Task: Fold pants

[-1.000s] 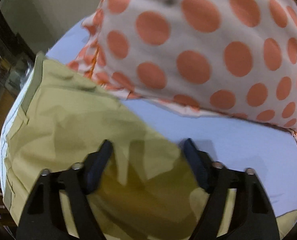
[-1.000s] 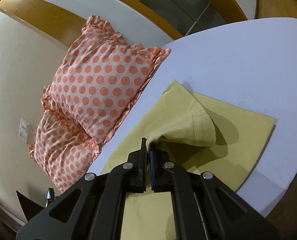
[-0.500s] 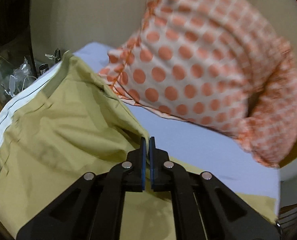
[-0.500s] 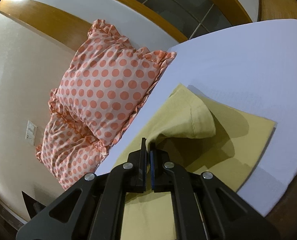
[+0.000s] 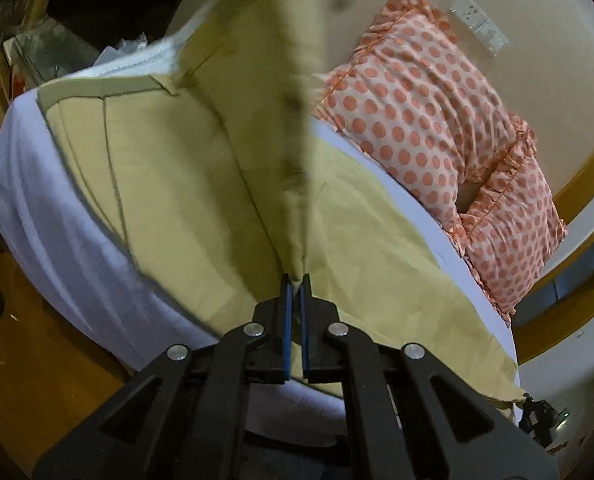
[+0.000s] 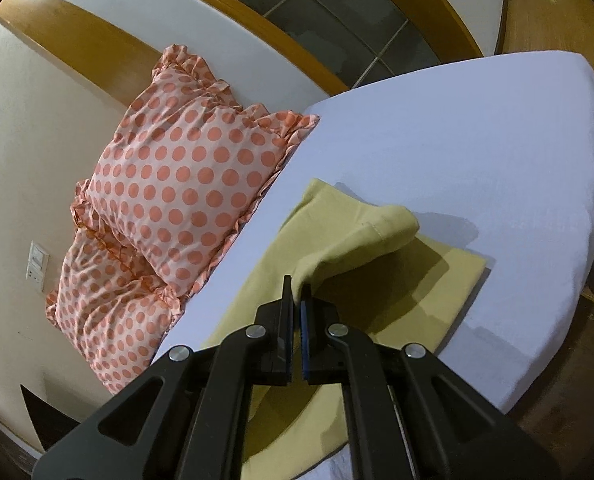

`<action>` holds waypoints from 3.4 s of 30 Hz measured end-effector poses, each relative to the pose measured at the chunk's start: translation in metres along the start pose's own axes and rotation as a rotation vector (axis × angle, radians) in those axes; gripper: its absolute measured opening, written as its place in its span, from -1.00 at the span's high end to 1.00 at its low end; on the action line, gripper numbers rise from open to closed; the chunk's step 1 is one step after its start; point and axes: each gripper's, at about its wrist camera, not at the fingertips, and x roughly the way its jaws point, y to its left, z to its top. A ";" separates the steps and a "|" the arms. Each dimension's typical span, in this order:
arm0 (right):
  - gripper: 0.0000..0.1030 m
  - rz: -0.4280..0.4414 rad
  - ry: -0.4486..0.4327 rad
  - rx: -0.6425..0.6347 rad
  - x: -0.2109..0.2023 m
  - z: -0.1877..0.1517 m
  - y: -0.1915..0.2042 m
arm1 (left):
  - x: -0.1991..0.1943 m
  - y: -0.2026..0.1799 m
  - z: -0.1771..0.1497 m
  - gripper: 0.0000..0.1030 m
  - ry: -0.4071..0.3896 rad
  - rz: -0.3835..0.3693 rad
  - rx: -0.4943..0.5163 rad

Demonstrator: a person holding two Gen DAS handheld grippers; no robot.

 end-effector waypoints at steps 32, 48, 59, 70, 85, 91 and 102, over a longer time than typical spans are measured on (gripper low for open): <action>-0.34 -0.183 -0.075 -0.002 -0.046 -0.006 -0.024 | -0.022 0.032 -0.035 0.41 0.004 -0.066 0.058; 0.89 0.102 -0.075 -0.249 -0.028 -0.029 0.035 | -0.042 0.044 -0.029 -0.31 -0.079 -0.074 0.059; 0.13 0.514 0.583 -0.879 0.020 -0.256 0.266 | -0.055 0.019 -0.043 -0.68 -0.128 -0.071 0.232; -0.66 0.428 0.495 -0.781 0.019 -0.227 0.240 | -0.015 0.017 -0.050 -0.72 -0.007 -0.069 0.288; -0.69 0.424 0.541 -0.740 0.025 -0.240 0.231 | -0.013 0.026 -0.023 -0.84 -0.055 -0.100 0.137; -0.72 0.431 0.552 -0.734 0.028 -0.244 0.230 | -0.015 0.032 -0.016 -0.88 -0.054 -0.127 0.006; -0.72 0.436 0.563 -0.723 0.031 -0.247 0.227 | -0.007 0.013 -0.014 -0.88 -0.030 -0.130 -0.049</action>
